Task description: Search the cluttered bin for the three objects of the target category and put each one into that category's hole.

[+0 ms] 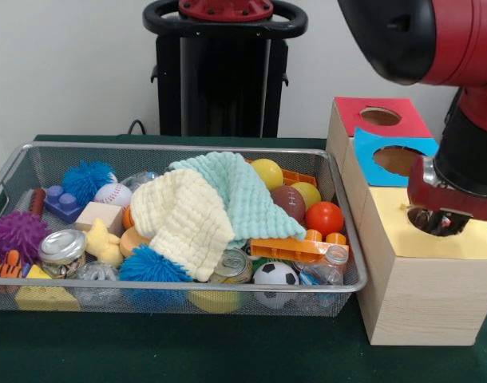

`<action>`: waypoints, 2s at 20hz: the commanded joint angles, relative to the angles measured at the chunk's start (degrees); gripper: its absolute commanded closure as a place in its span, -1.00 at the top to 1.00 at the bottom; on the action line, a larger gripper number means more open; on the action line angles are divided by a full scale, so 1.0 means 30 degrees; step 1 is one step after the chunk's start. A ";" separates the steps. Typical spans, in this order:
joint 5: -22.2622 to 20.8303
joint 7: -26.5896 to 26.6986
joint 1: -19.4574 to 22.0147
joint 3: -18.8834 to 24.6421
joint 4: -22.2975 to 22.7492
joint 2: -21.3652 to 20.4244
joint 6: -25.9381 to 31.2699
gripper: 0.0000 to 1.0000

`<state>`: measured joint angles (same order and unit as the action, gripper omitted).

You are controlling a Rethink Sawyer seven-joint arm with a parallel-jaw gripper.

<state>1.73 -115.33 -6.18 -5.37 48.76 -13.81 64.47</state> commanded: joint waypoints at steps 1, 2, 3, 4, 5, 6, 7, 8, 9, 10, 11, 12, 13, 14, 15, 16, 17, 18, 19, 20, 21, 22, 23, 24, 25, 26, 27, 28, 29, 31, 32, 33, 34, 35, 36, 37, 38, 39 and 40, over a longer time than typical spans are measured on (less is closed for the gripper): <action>0.0002 -0.2169 0.0554 0.0089 -0.1720 -0.0928 0.2256 -1.00; 0.0080 -0.2132 0.0614 0.0158 -0.1930 -0.0959 0.2518 -1.00; 0.0160 -0.2117 0.0689 0.0249 -0.2258 -0.0881 0.2771 -1.00; 0.0253 -0.2086 0.0764 0.0357 -0.2442 -0.0858 0.2923 -1.00; 0.0278 -0.2025 0.0809 0.0428 -0.2627 -0.0808 0.3055 -1.00; 0.0275 -0.1960 0.0860 0.0488 -0.2871 -0.0719 0.3213 -1.00; 0.0255 -0.1937 0.0881 0.0500 -0.2996 -0.0678 0.3309 -1.00; 0.0230 -0.1916 0.0924 0.0513 -0.3160 -0.0602 0.3409 -1.00; 0.0222 -0.1881 0.0953 0.0525 -0.3172 -0.0619 0.3459 -1.00; 0.0213 -0.1846 0.0981 0.0538 -0.3183 -0.0635 0.3510 -1.00; 0.0249 -0.1803 0.1023 0.0576 -0.3241 -0.0652 0.3646 -1.00; 0.0318 -0.1759 0.1072 0.0645 -0.3312 -0.0659 0.3807 -1.00; 0.0394 -0.1718 0.1122 0.0724 -0.3355 -0.0660 0.3976 -1.00; 0.0424 -0.1701 0.1135 0.0756 -0.3298 -0.0683 0.4009 -1.00; 0.0482 -0.1698 0.1155 0.0788 -0.3168 -0.0701 0.4071 -1.00; 0.0431 -0.1612 0.1145 0.0757 -0.3083 -0.0685 0.4182 -1.00; 0.0424 -0.1548 0.1136 0.0735 -0.2906 -0.0713 0.4346 -1.00; 0.0456 -0.1534 0.1139 0.0734 -0.2710 -0.0731 0.4588 -1.00; 0.0392 -0.1461 0.1135 0.0674 -0.2598 -0.0712 0.4918 -1.00; 0.0314 -0.1372 0.1112 0.0617 -0.2368 -0.0752 0.5209 -1.00; 0.0204 -0.1251 0.1075 0.0532 -0.1972 -0.0849 0.5328 -1.00; 0.0095 -0.1176 0.1024 0.0450 -0.1521 -0.0964 0.5316 -1.00; -0.0008 -0.1092 0.0970 0.0367 -0.1096 -0.1077 0.5198 -1.00; -0.0110 -0.1009 0.0916 0.0285 -0.0672 -0.1191 0.5079 -1.00; -0.0148 -0.0919 0.0891 0.0270 -0.0410 -0.1239 0.4987 -1.00; -0.0174 -0.0855 0.0854 0.0248 -0.0068 -0.1349 0.4870 -1.00; -0.0218 -0.0828 0.0818 0.0232 0.0033 -0.1339 0.4874 -1.00; -0.0280 -0.0789 0.0776 0.0187 0.0180 -0.1363 0.4900 -1.00; -0.0359 -0.0784 0.0717 0.0156 0.0181 -0.1292 0.4918 -1.00; -0.0455 -0.0873 0.0610 0.0178 0.0295 -0.1119 0.4467 -1.00; -0.0495 -0.0928 0.0566 0.0201 0.0433 -0.1027 0.4045 -1.00; -0.0539 -0.1006 0.0513 0.0229 0.0589 -0.0921 0.3597 -1.00; -0.0621 -0.1096 0.0450 0.0233 0.0699 -0.0784 0.3158 -1.00; -0.0708 -0.1214 0.0385 0.0230 0.0716 -0.0623 0.2758 -1.00; -0.0794 -0.1348 0.0304 0.0210 0.0887 -0.0532 0.2332 -1.00; -0.0914 -0.1463 0.0223 0.0168 0.0885 -0.0389 0.2028 -1.00; -0.1043 -0.1576 0.0134 0.0091 0.0889 -0.0258 0.1784 -1.00; -0.1178 -0.1672 0.0034 -0.0004 0.0827 -0.0132 0.1641 -1.00; -0.1289 -0.1745 -0.0069 -0.0085 0.0754 -0.0007 0.1584 -1.00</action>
<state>1.52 -115.34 -5.94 -6.41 42.19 -16.51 73.14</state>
